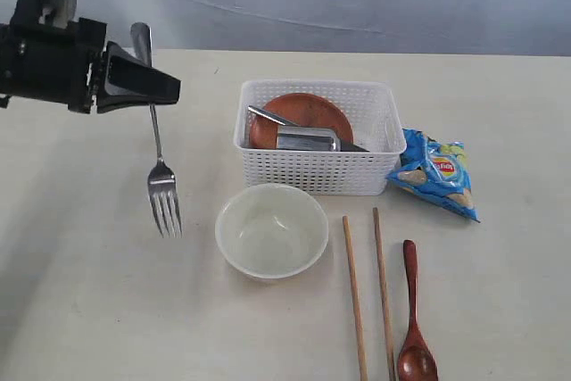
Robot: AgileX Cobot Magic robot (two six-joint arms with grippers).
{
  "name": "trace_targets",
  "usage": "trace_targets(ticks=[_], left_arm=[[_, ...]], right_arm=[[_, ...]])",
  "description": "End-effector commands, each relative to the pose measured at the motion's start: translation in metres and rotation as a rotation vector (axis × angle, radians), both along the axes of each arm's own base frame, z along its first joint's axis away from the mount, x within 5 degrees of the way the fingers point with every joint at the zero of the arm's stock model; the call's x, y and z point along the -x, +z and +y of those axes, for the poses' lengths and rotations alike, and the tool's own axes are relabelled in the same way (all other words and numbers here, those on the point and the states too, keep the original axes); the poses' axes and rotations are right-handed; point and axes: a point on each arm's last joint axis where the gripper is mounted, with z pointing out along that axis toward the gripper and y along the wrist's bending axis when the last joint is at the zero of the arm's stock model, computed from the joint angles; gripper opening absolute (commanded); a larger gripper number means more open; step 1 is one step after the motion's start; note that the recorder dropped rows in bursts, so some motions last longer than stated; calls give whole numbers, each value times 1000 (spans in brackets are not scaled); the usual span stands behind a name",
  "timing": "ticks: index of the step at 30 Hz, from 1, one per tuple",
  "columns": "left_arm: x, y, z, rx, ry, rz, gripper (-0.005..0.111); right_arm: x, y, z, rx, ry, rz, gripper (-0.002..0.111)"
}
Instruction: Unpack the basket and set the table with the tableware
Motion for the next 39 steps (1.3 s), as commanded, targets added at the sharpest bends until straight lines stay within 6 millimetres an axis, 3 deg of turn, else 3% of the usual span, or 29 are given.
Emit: trace_targets(ticks=[1,7,10,18,23,33,39], left_arm=[[38,-17,0,-4,-28,78,0],[91,-54,-1,-18,-76,161,0],[104,-69,1,-61,-45,213,0],[100,-74,2,-103,-10,226,0],[93,-80,-9,-27,-104,294,0],[77,-111,-8,-52,-82,407,0],[63,-111,-9,-48,-76,393,0]], right_arm=[[2,-3,-3,16,0,36,57],[3,-11,-2,30,6,74,57],[2,-18,-2,32,2,83,57],[0,-22,-1,27,-1,81,57],[0,-22,-1,27,-1,81,57],[0,-21,-1,26,-2,78,57],[0,-21,-1,26,-2,78,57]])
